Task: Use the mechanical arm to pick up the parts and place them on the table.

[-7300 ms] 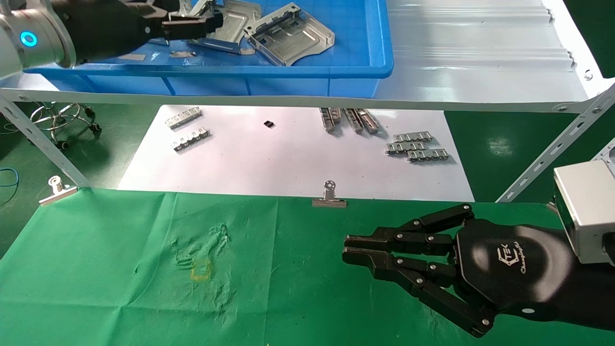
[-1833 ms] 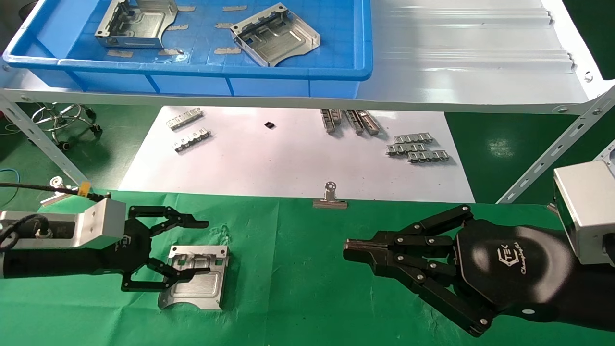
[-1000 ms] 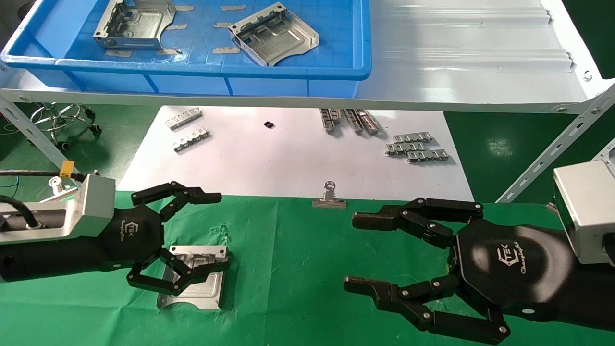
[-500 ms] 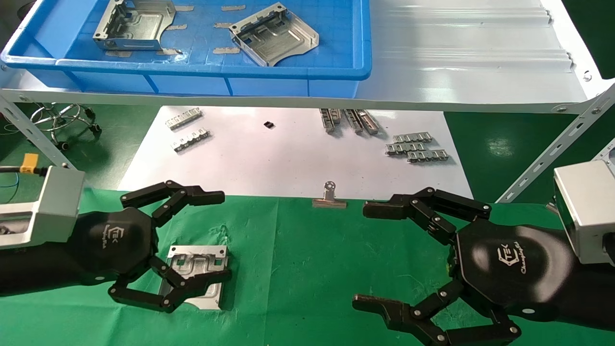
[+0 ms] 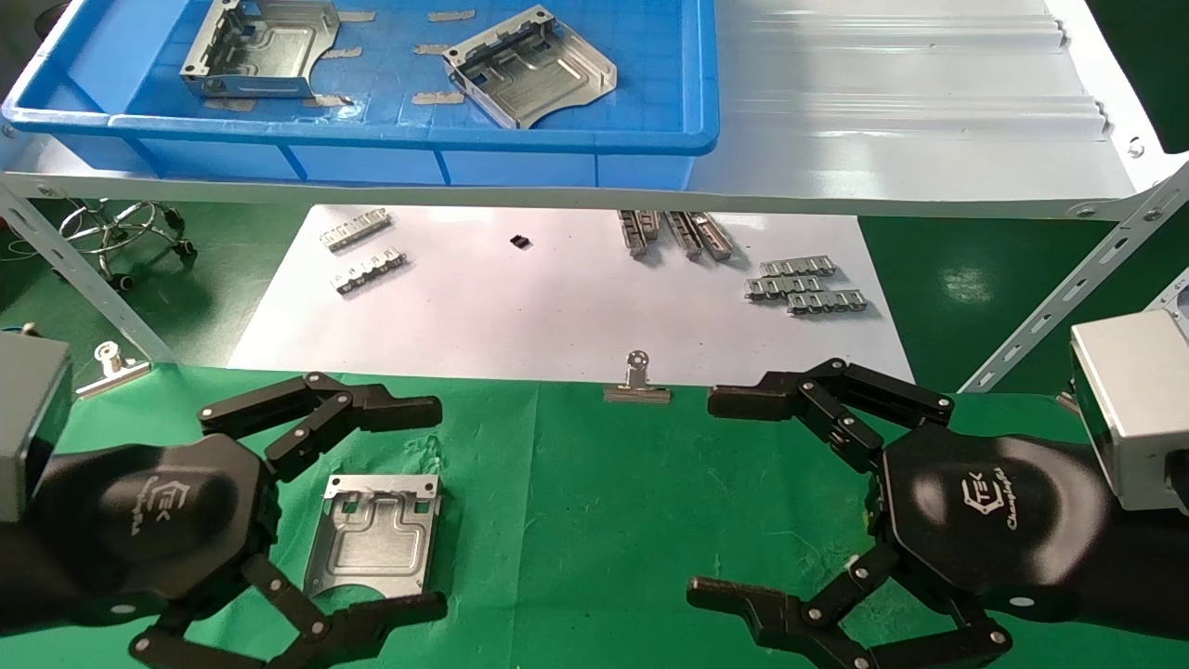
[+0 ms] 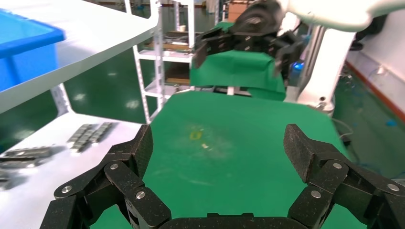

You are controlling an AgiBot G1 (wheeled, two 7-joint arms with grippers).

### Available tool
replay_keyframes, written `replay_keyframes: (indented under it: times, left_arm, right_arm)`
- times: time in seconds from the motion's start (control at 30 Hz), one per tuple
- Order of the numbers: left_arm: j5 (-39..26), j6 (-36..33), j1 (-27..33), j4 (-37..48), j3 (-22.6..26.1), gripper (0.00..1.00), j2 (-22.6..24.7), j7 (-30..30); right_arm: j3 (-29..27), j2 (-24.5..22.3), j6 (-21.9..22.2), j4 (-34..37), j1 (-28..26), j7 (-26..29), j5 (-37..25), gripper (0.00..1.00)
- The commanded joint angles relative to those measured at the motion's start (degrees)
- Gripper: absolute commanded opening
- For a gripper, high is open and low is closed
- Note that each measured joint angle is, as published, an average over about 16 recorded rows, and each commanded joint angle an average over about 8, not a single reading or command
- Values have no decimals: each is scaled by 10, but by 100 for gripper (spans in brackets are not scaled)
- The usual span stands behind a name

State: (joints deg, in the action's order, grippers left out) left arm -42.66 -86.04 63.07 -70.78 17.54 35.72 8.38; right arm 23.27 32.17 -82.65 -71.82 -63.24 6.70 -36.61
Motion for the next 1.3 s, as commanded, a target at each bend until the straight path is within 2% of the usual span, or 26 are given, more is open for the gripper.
replay_keyframes:
  times: [0.03,0.23,1.3]
  left_arm:
    - [6,2,-11,-21,-11,100,-5,17]
    - [15,5,-25,-47,-25,100,-12,33]
    - [8,4,-15,-27,-15,100,-7,22]
  right_arm:
    - [0,0,0,0,0,0,0,100]
    - [0,0,0,0,0,0,0,100]
    - [0,0,0,0,0,0,0,100]
